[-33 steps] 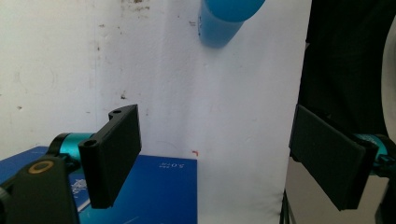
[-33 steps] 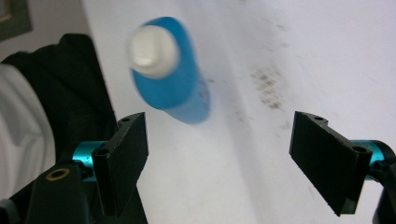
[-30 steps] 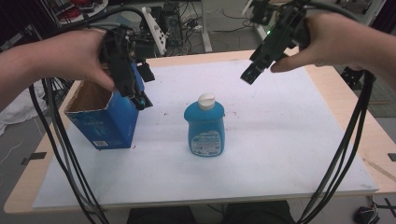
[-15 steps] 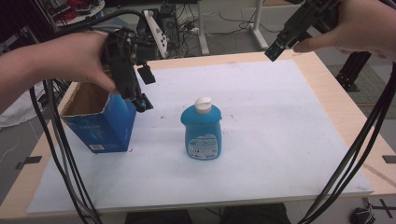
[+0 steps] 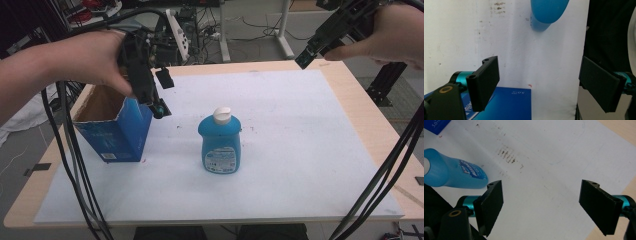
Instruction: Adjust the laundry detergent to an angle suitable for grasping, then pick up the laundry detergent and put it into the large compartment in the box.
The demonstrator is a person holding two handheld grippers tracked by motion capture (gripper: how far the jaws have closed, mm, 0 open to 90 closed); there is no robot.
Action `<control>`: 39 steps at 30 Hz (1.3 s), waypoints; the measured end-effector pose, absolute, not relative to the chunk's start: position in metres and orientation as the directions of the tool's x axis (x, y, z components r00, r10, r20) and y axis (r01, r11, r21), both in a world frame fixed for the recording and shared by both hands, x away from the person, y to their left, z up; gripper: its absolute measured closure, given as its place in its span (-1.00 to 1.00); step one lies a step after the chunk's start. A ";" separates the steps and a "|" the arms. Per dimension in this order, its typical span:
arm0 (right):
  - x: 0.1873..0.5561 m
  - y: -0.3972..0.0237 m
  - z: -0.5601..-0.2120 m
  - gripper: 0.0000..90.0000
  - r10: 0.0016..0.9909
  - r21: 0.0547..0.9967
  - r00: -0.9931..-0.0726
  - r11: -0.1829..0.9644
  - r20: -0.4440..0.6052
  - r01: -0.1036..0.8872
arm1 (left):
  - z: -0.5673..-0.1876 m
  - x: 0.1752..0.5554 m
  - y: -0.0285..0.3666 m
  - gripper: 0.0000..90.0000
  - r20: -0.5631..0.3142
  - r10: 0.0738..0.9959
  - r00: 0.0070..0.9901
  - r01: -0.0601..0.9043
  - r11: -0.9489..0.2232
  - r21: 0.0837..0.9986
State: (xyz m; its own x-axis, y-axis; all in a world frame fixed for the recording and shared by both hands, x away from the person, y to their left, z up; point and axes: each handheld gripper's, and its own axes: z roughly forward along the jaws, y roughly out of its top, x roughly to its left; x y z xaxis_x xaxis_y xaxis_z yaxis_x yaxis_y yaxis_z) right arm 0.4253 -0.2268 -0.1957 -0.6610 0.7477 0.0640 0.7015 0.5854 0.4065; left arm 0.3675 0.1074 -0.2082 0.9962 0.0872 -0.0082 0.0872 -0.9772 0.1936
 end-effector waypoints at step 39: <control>0.432 -0.240 -0.197 -0.58 0.769 0.388 -0.636 0.570 0.057 0.724 | -0.202 0.376 0.105 -0.62 -0.011 0.074 0.997 0.074 -0.979 0.190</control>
